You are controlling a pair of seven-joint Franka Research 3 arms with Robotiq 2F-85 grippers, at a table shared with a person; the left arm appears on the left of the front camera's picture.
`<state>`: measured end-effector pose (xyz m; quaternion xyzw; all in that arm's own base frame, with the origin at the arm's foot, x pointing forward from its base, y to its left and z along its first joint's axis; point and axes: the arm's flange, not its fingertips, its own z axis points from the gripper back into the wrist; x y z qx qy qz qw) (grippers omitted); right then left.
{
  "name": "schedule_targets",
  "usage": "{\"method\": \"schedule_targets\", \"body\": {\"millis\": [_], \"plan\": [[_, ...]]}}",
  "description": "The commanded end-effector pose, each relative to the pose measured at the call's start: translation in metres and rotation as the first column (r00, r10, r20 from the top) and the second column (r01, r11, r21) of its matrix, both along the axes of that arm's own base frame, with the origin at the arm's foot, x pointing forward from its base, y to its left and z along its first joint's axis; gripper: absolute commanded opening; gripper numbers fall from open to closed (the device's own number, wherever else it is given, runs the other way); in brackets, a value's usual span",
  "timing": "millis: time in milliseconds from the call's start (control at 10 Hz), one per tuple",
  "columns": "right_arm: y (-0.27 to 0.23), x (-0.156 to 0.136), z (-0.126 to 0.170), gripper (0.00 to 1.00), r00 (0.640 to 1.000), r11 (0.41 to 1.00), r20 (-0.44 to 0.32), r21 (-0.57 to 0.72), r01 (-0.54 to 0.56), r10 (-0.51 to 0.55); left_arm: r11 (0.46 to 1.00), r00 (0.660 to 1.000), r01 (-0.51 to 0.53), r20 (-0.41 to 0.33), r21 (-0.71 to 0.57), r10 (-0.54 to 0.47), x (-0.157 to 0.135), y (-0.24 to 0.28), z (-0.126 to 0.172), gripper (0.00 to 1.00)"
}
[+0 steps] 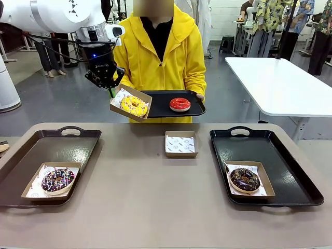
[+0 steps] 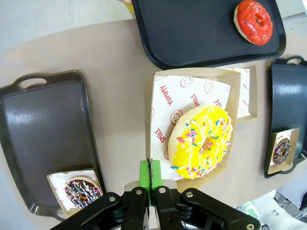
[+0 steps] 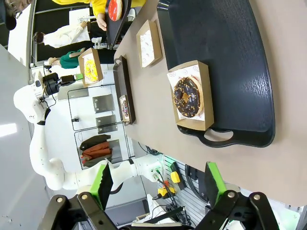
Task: Individually package the donuts and arrange them on the tray.
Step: Place the picked Paper togo box on the Handle tray while simultaneously picking up another Paper togo box from the table with the other hand.
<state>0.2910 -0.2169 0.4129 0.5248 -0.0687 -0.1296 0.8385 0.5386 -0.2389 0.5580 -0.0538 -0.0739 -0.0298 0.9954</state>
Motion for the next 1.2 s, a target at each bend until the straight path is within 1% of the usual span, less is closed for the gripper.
{"method": "schedule_targets", "body": {"millis": [0,500,600,700,800,900,1000,1100], "plan": [[-0.001,-0.001,-0.001,1.0,1.0,1.0,-0.003,0.013,0.0,0.0,1.0,1.0,0.005,0.001,-0.005,-0.005,-0.001,0.003,-0.001,0.0],[0.0,0.0,0.0,1.0,1.0,1.0,0.0,0.0,0.0,0.0,1.0,1.0,0.0,0.0,0.0,0.0,0.0,0.0,0.0,0.01],[0.012,0.008,0.014,1.0,0.999,0.996,0.04,-0.084,0.027,-0.024,0.999,0.999,0.043,0.006,0.009,-0.043,0.002,0.013,0.002,0.01],[0.027,0.018,0.037,1.0,0.997,0.99,0.07,-0.14,0.036,-0.027,0.998,0.999,0.038,0.017,0.054,-0.039,0.001,0.028,0.006,0.01],[0.049,0.034,0.067,1.0,0.997,0.981,0.07,-0.192,0.035,-0.022,0.994,1.0,0.014,0.023,0.104,-0.017,0.002,0.052,0.013,0.01],[0.071,0.048,0.092,1.0,0.997,0.971,0.069,-0.236,0.033,-0.018,0.993,1.0,-0.001,0.009,0.115,0.0,0.002,0.076,0.017,0.01],[0.099,0.062,0.11,1.0,0.998,0.962,0.058,-0.273,0.016,0.0,0.993,1.0,-0.023,0.006,0.118,0.022,0.002,0.1,0.018,0.01],[0.13,0.076,0.122,1.0,0.999,0.947,0.049,-0.323,0.002,0.015,0.993,0.999,-0.047,-0.002,0.11,0.048,0.001,0.124,0.016,0.01]]}}
